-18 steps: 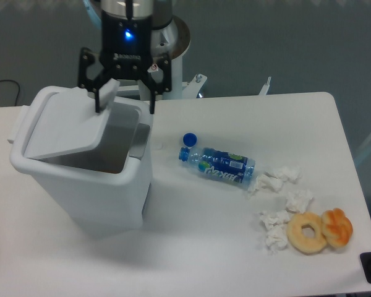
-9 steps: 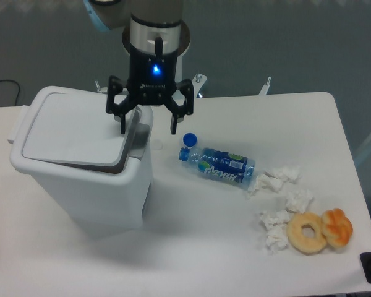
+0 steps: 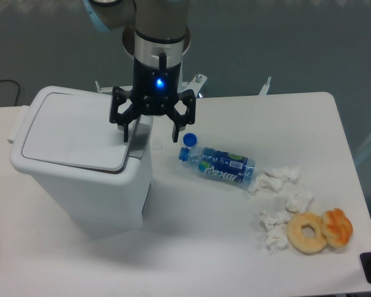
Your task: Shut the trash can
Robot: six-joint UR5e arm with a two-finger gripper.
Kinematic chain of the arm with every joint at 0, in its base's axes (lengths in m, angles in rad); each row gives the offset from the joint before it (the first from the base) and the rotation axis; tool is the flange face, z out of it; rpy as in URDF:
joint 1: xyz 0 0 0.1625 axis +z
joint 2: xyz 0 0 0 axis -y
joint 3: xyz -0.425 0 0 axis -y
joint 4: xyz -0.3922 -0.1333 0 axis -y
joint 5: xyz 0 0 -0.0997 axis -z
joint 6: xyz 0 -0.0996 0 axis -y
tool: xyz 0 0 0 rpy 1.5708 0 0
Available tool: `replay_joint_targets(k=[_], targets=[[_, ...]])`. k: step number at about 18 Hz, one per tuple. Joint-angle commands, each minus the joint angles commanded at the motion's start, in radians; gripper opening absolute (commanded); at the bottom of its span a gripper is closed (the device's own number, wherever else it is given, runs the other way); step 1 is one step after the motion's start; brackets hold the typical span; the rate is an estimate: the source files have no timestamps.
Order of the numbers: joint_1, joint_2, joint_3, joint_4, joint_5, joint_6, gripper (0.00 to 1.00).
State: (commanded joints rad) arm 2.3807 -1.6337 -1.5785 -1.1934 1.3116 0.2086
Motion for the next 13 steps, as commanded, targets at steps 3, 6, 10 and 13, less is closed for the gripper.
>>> replay_joint_targets(k=[3, 6, 10, 13], targets=[[0.0, -0.003, -0.003, 0.008, 0.0, 0.0, 1.0], [0.0, -0.005, -0.011, 0.014, 0.0, 0.0, 1.0], [0.0, -0.008, -0.014, 0.014, 0.0, 0.0, 1.0], [0.0, -0.008, -0.015, 0.014, 0.0, 0.0, 1.0]])
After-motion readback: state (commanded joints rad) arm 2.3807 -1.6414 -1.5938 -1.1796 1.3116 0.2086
